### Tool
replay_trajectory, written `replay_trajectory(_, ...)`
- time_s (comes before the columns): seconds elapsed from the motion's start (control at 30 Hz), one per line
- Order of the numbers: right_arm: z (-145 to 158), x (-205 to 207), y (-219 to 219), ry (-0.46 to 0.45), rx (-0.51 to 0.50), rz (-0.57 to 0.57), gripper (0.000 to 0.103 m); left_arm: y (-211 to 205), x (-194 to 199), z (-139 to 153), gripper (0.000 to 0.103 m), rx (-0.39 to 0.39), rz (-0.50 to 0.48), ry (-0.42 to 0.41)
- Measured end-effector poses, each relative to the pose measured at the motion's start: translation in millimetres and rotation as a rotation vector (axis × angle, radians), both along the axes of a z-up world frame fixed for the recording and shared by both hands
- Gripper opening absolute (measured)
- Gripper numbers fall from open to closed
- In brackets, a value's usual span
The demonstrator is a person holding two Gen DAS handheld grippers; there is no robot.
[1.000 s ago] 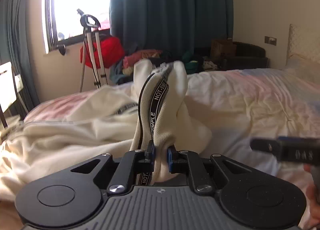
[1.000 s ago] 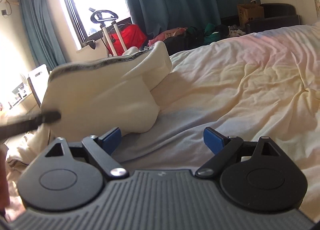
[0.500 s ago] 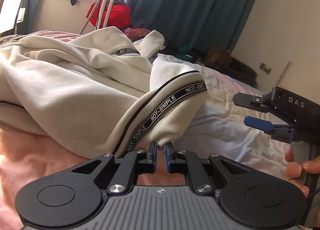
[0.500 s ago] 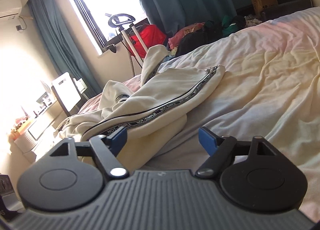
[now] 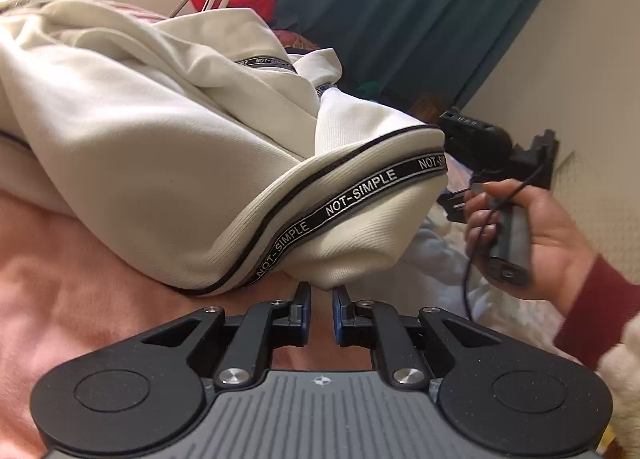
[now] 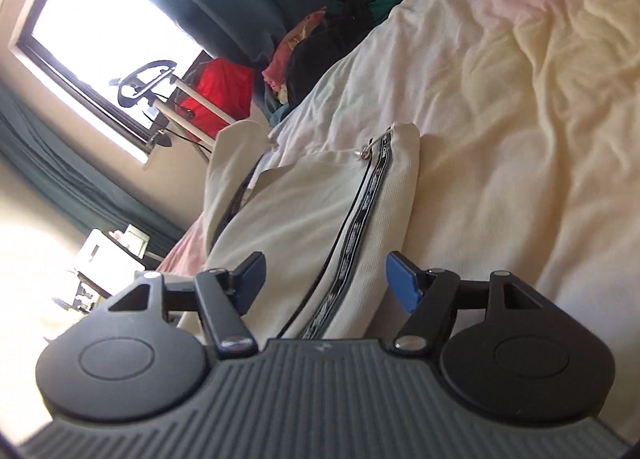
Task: Fold clothes
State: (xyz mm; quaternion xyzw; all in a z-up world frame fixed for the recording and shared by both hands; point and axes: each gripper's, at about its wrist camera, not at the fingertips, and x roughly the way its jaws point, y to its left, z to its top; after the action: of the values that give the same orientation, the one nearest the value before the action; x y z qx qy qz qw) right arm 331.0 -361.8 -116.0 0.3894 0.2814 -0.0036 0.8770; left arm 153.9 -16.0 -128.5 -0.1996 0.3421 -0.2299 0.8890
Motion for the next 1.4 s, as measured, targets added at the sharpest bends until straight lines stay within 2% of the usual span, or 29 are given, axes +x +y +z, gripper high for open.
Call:
replay_trajectory(0.1, -14.0, 31.2, -6.1, 0.024, -0.015, -0.032, 0.062, -0.5, 4.8, -4.6, 0.011, -0.005, -0.014, -0.013)
replay_trajectory(0.17, -23.2, 44.1, -7.8, 0.023, -0.019, -0.043, 0.057, -2.4, 8.0, -8.4, 0.011, -0.006, -0.024, -0.016)
replay_trajectory(0.2, -24.6, 49.5, -7.6, 0.023, -0.043, -0.044, 0.046, -2.8, 9.9, -11.0, 0.011, -0.015, -0.026, -0.012)
replay_trajectory(0.23, -24.0, 53.9, -7.0, 0.024, -0.075, -0.04, 0.027, -3.0, 11.9, -13.7, 0.012, -0.025, -0.028, -0.007)
replay_trajectory(0.33, -14.5, 53.1, -12.0, -0.052, -0.108, -0.037, 0.008, -2.1, 12.4, -17.7, 0.012, -0.042, -0.036, -0.005)
replay_trajectory(0.47, 10.9, 26.4, -29.0, -0.152, -0.121, -0.081, 0.007, -0.9, 9.2, -13.7, 0.014, -0.048, -0.04, -0.009)
replay_trajectory(0.57, 30.5, -5.1, -48.7, -0.189, -0.096, -0.128, 0.006, -5.0, 2.1, -6.0, 0.02, -0.01, -0.06, -0.048)
replay_trajectory(0.67, 48.3, -50.7, -70.5, -0.212, -0.097, -0.2, 0.006, -10.4, -9.1, 3.4, 0.033, 0.016, -0.087, -0.072)
replay_trajectory(0.7, 51.8, -68.4, -80.2, -0.213, -0.089, -0.232, 0.006, -13.4, -13.4, 7.2, 0.041, 0.03, -0.104, -0.082)
replay_trajectory(0.73, 55.3, -86.2, -89.8, -0.213, -0.082, -0.264, 0.006, -16.0, -18.5, 10.5, 0.048, 0.043, -0.115, -0.094)
replay_trajectory(0.8, 48.3, -121.6, -106.3, -0.168, -0.03, -0.316, 0.006, -22.0, -29.2, 16.1, 0.054, 0.068, -0.137, -0.118)
replay_trajectory(0.93, 20.6, -189.3, -133.3, -0.062, 0.118, -0.407, 0.006, -32.9, -46.7, 22.4, 0.058, 0.121, -0.151, -0.128)
replay_trajectory(1.0, -1.8, -215.5, -140.5, -0.064, 0.267, -0.433, 0.008, -32.2, -55.4, 25.7, 0.058, 0.12, -0.138, -0.119)
replay_trajectory(1.03, -16.3, -227.6, -142.1, -0.092, 0.408, -0.449, 0.009, -30.9, -60.4, 27.8, 0.058, 0.114, -0.128, -0.118)
replay_trajectory(1.1, -36.0, -241.5, -141.6, -0.135, 0.624, -0.484, 0.011, -28.8, -68.6, 32.2, 0.059, 0.105, -0.119, -0.122)
replay_trajectory(1.13, -39.1, -243.9, -140.7, -0.13, 0.655, -0.491, 0.022, -27.6, -72.7, 35.1, 0.059, 0.11, -0.111, -0.122)
replay_trajectory(1.17, -37.5, -243.2, -139.5, -0.112, 0.625, -0.485, 0.032, -26.2, -76.8, 38.7, 0.059, 0.121, -0.098, -0.121)
replay_trajectory(1.2, -34.8, -241.0, -138.3, -0.099, 0.584, -0.473, 0.055, -24.2, -79.9, 42.6, 0.059, 0.13, -0.086, -0.121)
replay_trajectory(1.23, -33.4, -238.4, -137.2, -0.092, 0.56, -0.456, 0.073, -21.4, -82.2, 47.1, 0.06, 0.138, -0.074, -0.122)
replay_trajectory(1.27, -33.6, -233.7, -135.5, -0.088, 0.551, -0.425, 0.077, -17.4, -84.6, 53.1, 0.06, 0.145, -0.062, -0.127)
replay_trajectory(1.4, -39.2, -220.7, -132.8, -0.093, 0.53, -0.359, 0.076, 5.4, -95.5, 81.5, 0.064, 0.2, -0.018, -0.134)
